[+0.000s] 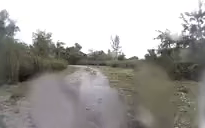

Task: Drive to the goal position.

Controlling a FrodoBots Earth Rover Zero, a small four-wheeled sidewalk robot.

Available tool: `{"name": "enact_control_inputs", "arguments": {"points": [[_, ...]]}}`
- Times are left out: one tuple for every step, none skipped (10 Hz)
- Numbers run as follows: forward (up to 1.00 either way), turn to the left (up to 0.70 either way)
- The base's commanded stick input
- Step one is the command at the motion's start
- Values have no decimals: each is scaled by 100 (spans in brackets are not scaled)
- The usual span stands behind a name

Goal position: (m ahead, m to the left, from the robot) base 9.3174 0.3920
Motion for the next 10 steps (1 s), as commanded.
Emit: {"name": "enact_control_inputs", "arguments": {"points": [[85, 0], [85, 0], [85, 0], [85, 7], [85, 32], [85, 34], [85, 31], [85, 3], [85, 0], [85, 0]]}}
